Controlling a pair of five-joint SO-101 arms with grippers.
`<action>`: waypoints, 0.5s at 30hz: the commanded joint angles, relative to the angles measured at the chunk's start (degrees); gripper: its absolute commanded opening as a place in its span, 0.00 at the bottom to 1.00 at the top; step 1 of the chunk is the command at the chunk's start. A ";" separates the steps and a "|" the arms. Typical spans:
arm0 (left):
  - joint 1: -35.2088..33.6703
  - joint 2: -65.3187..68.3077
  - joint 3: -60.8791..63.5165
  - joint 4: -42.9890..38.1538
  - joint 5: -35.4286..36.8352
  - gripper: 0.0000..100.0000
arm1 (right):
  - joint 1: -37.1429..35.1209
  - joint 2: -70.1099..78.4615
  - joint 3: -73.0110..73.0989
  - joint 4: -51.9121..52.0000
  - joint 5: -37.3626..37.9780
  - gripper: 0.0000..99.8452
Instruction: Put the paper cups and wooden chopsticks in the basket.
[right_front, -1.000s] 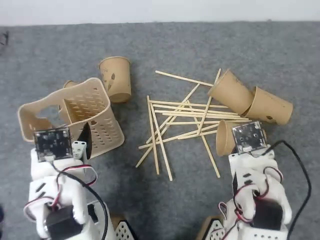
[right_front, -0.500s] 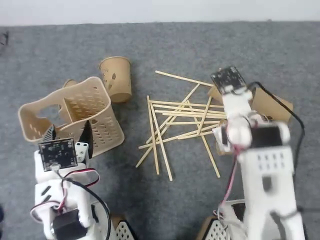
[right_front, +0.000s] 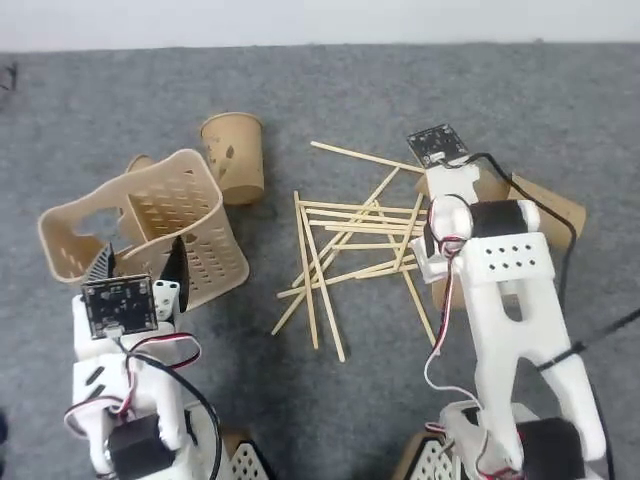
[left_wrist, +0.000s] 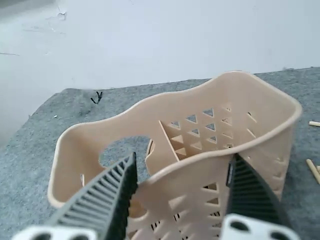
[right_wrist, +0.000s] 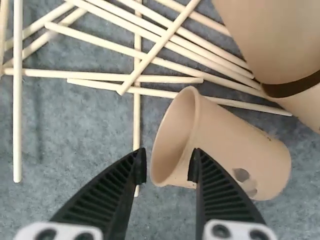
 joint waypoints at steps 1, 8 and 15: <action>0.70 -0.35 7.60 0.88 1.14 0.28 | -5.32 -2.77 -3.34 -0.22 -0.44 0.13; 0.62 -0.35 7.60 0.97 1.14 0.28 | -9.89 -3.30 0.79 -3.38 -0.44 0.04; 0.53 -0.35 7.60 0.97 1.14 0.28 | 0.22 -3.30 6.24 -9.98 -0.35 0.03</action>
